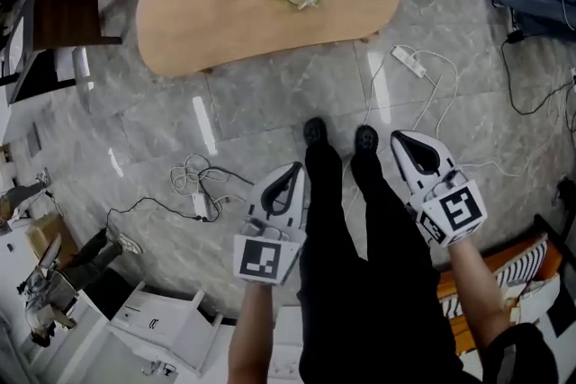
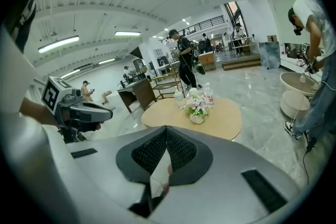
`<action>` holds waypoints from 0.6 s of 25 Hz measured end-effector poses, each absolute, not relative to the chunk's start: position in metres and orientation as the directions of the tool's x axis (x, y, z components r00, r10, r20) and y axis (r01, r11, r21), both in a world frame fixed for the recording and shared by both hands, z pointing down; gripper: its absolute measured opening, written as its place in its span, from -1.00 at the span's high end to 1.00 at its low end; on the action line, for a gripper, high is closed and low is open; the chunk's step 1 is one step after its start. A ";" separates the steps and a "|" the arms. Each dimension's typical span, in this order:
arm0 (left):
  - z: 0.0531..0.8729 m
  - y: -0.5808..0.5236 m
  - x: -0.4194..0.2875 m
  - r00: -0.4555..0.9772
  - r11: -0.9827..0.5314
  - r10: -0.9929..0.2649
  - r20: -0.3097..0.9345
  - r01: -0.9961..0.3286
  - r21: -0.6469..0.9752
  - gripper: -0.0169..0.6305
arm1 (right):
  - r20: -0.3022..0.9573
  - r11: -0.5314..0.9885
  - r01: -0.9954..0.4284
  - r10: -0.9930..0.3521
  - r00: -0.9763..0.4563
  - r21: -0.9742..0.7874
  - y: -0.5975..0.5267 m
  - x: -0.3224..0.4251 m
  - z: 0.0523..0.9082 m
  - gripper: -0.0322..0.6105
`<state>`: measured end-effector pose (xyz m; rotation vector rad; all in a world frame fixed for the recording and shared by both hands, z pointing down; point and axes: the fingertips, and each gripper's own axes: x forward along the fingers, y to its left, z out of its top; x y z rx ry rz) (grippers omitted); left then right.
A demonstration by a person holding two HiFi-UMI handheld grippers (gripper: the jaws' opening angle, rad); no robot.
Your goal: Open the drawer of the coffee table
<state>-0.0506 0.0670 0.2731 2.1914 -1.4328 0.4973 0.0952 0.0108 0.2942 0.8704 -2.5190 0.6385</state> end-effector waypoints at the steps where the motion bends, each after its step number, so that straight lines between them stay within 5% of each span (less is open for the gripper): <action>1: 0.286 0.062 -0.053 0.410 -0.365 -0.733 0.543 -0.911 0.195 0.91 | 0.509 0.699 -0.656 -0.469 -0.722 -0.286 0.008 0.090 0.305 0.86; 8: 0.394 0.040 -0.054 0.590 -0.592 -0.580 0.562 -0.779 0.206 0.91 | 0.555 0.680 -0.683 -0.471 -0.686 -0.267 -0.011 0.066 0.399 0.86; 15: 0.515 0.017 -0.082 0.598 -0.519 -0.563 0.570 -0.793 0.319 0.91 | 0.636 0.686 -0.695 -0.440 -0.634 -0.218 -0.029 0.060 0.507 0.86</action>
